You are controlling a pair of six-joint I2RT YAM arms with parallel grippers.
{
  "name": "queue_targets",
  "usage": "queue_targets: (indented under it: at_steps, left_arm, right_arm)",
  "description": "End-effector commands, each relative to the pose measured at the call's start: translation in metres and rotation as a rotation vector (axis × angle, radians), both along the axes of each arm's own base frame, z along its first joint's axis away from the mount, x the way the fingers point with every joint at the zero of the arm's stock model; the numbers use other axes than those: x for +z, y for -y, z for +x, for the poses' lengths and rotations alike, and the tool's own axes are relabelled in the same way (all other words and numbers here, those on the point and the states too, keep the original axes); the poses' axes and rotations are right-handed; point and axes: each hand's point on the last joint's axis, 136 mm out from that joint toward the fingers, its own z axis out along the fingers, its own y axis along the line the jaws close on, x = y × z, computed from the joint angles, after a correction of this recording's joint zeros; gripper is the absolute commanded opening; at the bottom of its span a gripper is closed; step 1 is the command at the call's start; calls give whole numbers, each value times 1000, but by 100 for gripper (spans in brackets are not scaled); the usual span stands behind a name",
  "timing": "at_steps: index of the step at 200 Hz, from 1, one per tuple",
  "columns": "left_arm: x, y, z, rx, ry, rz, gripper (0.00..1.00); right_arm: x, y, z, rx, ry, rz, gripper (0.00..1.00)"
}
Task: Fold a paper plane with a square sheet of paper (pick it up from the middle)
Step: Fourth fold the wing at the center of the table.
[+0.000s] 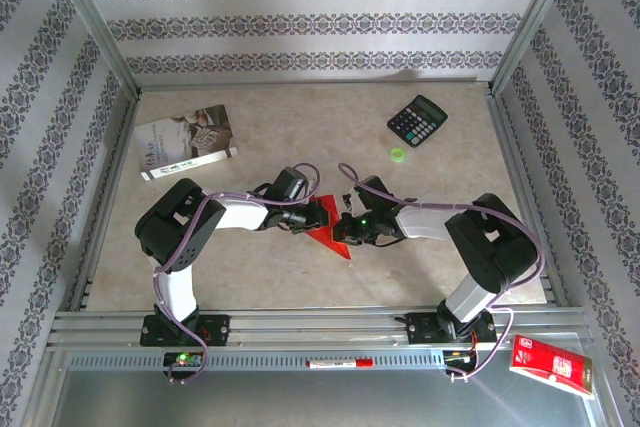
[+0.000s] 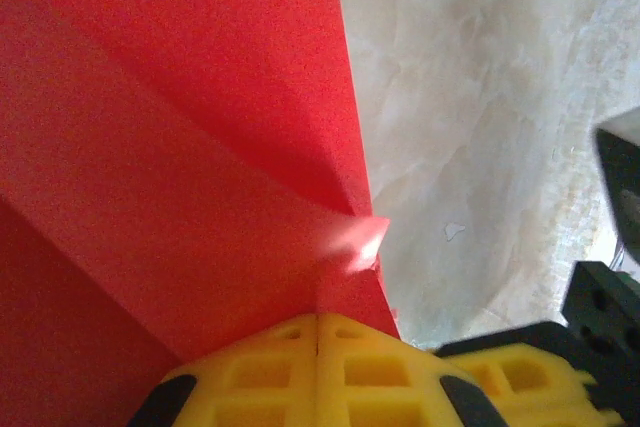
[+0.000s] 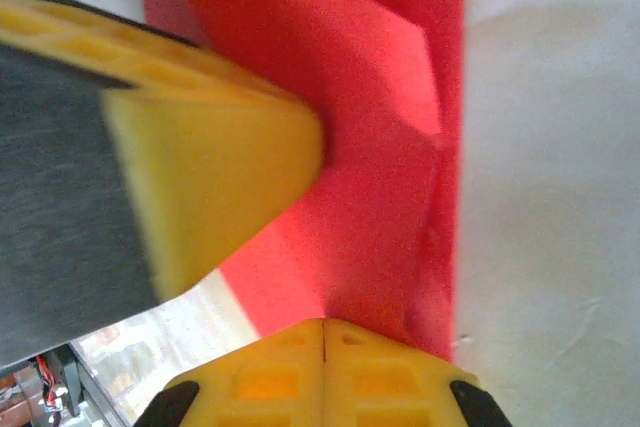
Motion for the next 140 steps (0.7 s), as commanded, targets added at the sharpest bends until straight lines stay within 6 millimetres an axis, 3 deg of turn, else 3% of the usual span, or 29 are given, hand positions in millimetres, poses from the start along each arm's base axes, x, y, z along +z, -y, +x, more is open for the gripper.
queue_targets:
  at_steps: [1, 66, 140]
  left_arm:
    - [-25, -17, -1, 17, -30, 103, 0]
    - [-20, -15, 4, 13, -11, 105, 0]
    - [-24, -18, 6, 9, -6, 131, 0]
  right_arm:
    - [-8, 6, -7, 20, -10, -5, 0]
    - [-27, 29, -42, -17, -72, -36, 0]
    - [-17, 26, -46, -8, -68, -4, 0]
